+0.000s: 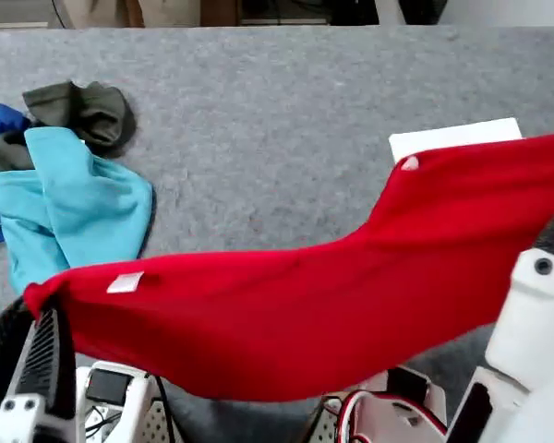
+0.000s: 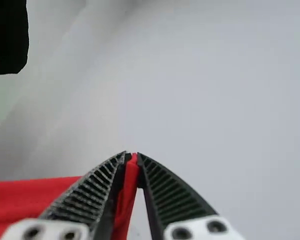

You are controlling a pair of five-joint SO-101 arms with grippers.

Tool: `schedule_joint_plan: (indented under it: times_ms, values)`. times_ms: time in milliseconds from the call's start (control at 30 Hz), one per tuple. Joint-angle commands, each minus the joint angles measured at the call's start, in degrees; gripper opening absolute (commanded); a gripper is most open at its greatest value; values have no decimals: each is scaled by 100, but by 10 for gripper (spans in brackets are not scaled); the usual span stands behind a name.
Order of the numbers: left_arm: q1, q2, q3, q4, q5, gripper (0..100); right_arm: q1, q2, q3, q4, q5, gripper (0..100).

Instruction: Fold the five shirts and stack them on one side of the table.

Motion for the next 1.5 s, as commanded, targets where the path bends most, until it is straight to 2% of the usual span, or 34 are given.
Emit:
schedule_joint_plan:
  times_ms: [0, 100, 267, 367, 533, 600, 633, 733, 833, 1000, 1233, 1333, 1467]
  values:
    - [-35, 4, 316, 26, -53, 19, -400, 48, 233, 70, 237, 4]
    - [-44, 4, 818, -475, -53, 19, -725, 110, 901, -149, 352, 3]
    - [-70, 4, 2435, -2145, -53, 19, -1068, 303, 2721, -1240, 352, 3]
    - [-79, 4, 3877, -3815, -53, 19, -1323, 602, 3811, -2259, 352, 3]
    - [-343, 40, 6303, -7525, -35, 19, -1622, 1596, 4919, -4132, 299, 2]
    - [-501, 295, 6796, -8554, -44, 19, -1692, 2149, 4971, -4651, 299, 2]
    - [-589, 523, 6831, -8738, -44, 19, -1727, 2457, 4910, -4835, 299, 2]
    - [-826, 1455, 6453, -8791, -26, 19, -1780, 3327, 4479, -5046, 299, 2]
    - [-1020, 2563, 5785, -8826, -9, 19, -1798, 4110, 3820, -4826, 273, 2]
    - [-985, 4180, 4730, -8791, -9, 19, -1771, 5138, 2615, -4220, -290, 2]
    - [-844, 4884, 4642, -8598, -9, 19, -1701, 5938, 1314, -2620, -325, 2]
    - [-862, 4752, 4712, -7956, -35, 19, -1622, 5965, 1024, -1705, -229, 2]
    - [-844, 4198, 4703, -6479, -44, 19, -1455, 5965, 699, -229, 756, 2]
